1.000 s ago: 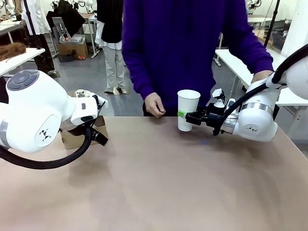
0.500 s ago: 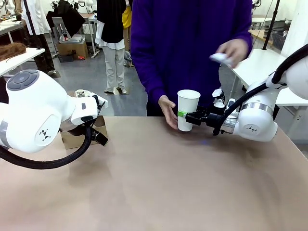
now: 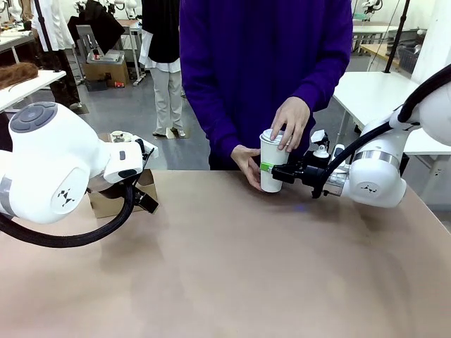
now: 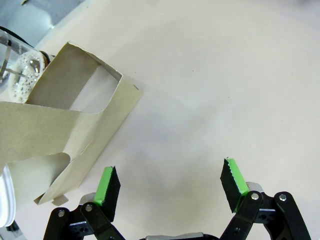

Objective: Pour a drink into a cup and package it in a carrier.
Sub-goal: When a person places the Paper Cup Lid on the 600 ml Paper Cup , lift the 600 ml Paper Cup.

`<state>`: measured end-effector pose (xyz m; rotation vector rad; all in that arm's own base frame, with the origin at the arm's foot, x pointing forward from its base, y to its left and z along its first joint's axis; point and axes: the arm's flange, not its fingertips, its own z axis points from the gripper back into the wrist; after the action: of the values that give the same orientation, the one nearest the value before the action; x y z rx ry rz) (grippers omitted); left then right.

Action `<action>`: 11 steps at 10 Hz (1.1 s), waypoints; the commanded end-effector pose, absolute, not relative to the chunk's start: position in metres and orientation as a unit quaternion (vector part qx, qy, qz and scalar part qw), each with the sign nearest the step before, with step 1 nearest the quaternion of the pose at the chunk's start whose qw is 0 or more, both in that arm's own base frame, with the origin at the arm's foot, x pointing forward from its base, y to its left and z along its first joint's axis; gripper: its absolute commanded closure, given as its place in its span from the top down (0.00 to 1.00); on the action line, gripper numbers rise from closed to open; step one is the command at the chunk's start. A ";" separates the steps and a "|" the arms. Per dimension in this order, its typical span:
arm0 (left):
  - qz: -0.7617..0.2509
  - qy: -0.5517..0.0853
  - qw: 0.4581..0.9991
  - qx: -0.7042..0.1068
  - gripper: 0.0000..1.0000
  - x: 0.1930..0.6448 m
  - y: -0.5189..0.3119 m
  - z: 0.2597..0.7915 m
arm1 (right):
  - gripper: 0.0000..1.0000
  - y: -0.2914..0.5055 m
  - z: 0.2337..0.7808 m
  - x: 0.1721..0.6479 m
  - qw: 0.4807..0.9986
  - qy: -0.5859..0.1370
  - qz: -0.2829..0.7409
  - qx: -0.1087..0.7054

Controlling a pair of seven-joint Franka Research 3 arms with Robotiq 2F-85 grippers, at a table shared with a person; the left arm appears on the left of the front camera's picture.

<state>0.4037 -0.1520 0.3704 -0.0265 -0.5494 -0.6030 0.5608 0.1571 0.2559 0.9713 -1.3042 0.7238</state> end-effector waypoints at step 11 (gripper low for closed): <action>-0.292 -0.267 0.918 -0.014 1.00 0.404 -0.151 0.371 | 0.80 0.158 0.262 0.559 0.627 -0.572 0.316 0.423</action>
<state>0.4037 -0.1520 0.3704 -0.0265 -0.5494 -0.6030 0.5597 0.1560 0.2534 0.9697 -1.2982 0.7218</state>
